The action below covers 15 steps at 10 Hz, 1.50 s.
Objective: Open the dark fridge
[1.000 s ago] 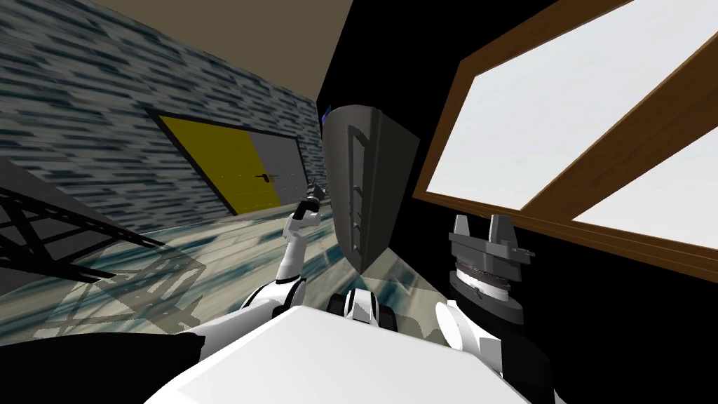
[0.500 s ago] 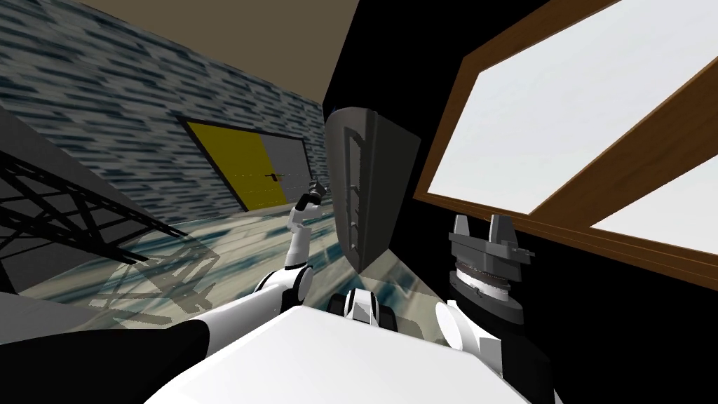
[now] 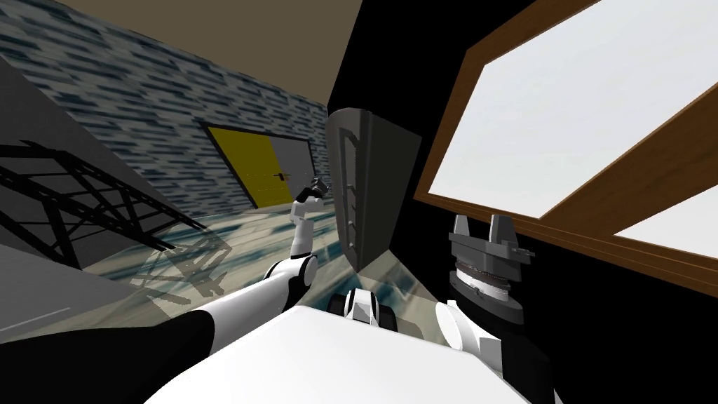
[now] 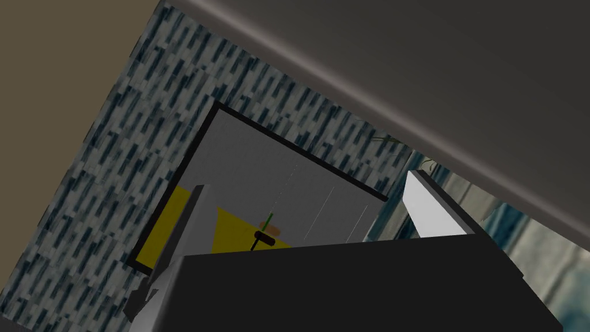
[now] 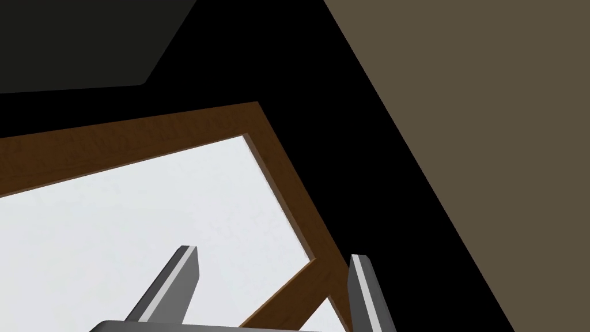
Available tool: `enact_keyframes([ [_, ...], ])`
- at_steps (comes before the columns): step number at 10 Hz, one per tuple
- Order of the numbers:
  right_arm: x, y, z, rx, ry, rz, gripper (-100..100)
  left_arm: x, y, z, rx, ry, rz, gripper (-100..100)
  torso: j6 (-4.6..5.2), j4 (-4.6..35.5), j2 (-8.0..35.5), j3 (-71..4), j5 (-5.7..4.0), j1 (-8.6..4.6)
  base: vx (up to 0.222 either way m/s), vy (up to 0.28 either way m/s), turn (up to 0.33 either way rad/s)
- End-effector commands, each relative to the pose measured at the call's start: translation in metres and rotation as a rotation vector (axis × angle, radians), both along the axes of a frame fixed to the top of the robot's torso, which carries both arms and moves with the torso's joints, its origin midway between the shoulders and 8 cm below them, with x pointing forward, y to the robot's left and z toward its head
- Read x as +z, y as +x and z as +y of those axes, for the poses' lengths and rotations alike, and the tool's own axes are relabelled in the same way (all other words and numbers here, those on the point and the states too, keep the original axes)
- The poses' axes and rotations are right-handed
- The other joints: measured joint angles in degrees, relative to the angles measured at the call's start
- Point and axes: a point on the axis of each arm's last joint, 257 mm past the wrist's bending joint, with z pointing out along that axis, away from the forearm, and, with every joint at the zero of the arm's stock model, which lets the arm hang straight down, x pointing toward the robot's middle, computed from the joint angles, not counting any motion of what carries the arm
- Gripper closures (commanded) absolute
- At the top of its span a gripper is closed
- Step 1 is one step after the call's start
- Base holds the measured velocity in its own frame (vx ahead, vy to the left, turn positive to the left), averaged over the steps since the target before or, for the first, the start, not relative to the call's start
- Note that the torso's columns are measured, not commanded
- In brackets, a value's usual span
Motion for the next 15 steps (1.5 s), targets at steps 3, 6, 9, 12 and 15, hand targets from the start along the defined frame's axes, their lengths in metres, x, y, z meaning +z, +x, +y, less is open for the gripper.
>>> enact_keyframes([
  [3, 0.000, 0.000, 0.000, 0.000, 0.000, 0.000, 0, 0.000, 0.022, -0.009, -0.044, -0.095, 0.066, -100, -0.03, -0.02, -0.06, -0.05, 0.00, -0.03, -0.005, -0.111, 0.103],
  [6, 0.000, 0.000, 0.000, 0.000, 0.000, 0.000, 0, 0.000, 0.038, -0.021, -0.088, -0.174, 0.124, -100, 0.01, 0.00, 0.03, 0.01, -0.01, -0.04, -0.026, -0.123, 0.123],
  [9, 0.000, 0.000, 0.000, 0.000, 0.000, 0.000, 0, 0.001, 0.051, -0.035, -0.134, -0.241, 0.171, -100, -0.03, -0.02, -0.07, -0.05, 0.00, -0.05, -0.025, -0.126, 0.158],
  [12, 0.000, 0.000, 0.000, 0.000, 0.000, 0.000, 0, 0.011, 0.061, -0.055, -0.191, -0.297, 0.214, -100, -0.02, -0.02, -0.05, -0.04, 0.00, -0.03, -0.027, -0.133, 0.136],
  [15, 0.000, 0.000, 0.000, 0.000, 0.000, 0.000, 0, 0.010, 0.065, -0.064, -0.218, -0.323, 0.248, -100, 0.18, 0.03, 0.15, 0.11, -0.09, -0.25, -0.036, -0.106, 0.100],
])
